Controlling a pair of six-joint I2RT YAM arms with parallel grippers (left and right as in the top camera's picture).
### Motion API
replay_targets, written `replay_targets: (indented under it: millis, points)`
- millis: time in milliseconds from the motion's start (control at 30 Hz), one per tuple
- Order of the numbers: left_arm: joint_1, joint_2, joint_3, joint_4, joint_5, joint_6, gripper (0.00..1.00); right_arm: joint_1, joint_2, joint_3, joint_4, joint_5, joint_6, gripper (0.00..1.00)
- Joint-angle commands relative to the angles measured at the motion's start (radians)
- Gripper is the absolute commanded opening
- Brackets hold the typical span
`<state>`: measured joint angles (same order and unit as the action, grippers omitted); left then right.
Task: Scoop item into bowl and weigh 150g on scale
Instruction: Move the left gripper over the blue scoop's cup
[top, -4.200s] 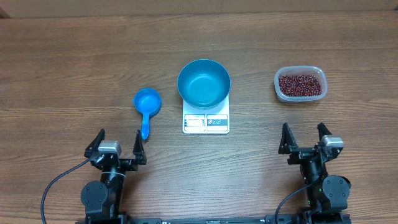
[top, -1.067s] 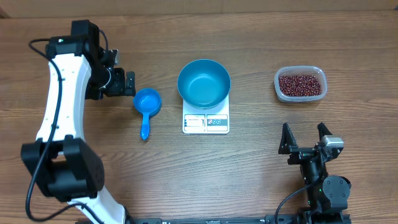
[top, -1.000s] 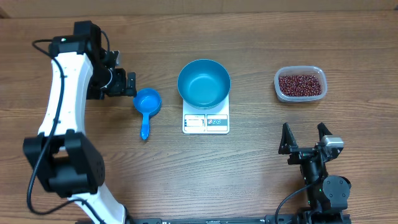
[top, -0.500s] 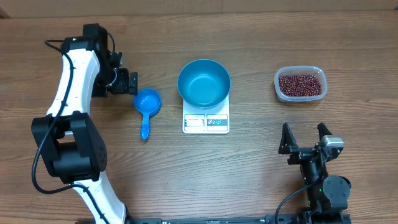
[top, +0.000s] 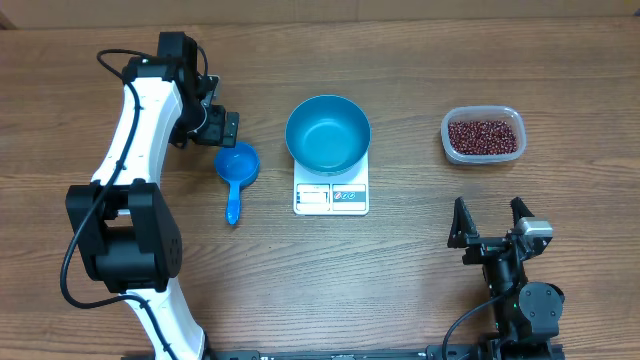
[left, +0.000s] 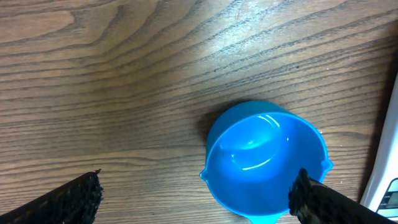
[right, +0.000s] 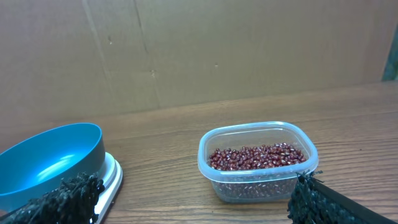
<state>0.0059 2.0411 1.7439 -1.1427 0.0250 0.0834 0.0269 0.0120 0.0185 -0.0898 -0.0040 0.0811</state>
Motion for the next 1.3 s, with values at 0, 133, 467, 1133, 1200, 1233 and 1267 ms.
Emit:
replay_targets:
  millis: [0,133,467,1133,1200,1233,1267]
  points:
    - [-0.001,0.012,0.025,0.000,0.017,0.021,1.00,-0.003,-0.009,-0.011,0.006,-0.005,-0.003,1.00]
    - [-0.001,0.013,0.006,0.019,0.018,0.027,1.00,-0.003,-0.009,-0.011,0.006,-0.005,-0.003,1.00]
    - [-0.001,0.013,-0.171,0.141,0.016,0.121,1.00,-0.003,-0.009,-0.011,0.006,-0.005,-0.003,1.00]
    - [-0.001,0.014,-0.251,0.254,0.038,0.157,1.00,-0.003,-0.009,-0.011,0.006,-0.005,-0.003,1.00]
    - [-0.001,0.014,-0.251,0.262,0.060,0.156,0.99,-0.003,-0.009,-0.011,0.006,-0.005,-0.003,1.00]
    - [-0.001,0.014,-0.251,0.262,0.063,0.156,0.99,-0.003,-0.009,-0.011,0.006,-0.005,-0.003,1.00]
    - [-0.001,0.014,-0.251,0.261,0.067,0.156,0.99,-0.003,-0.009,-0.011,0.006,-0.005,-0.003,1.00]
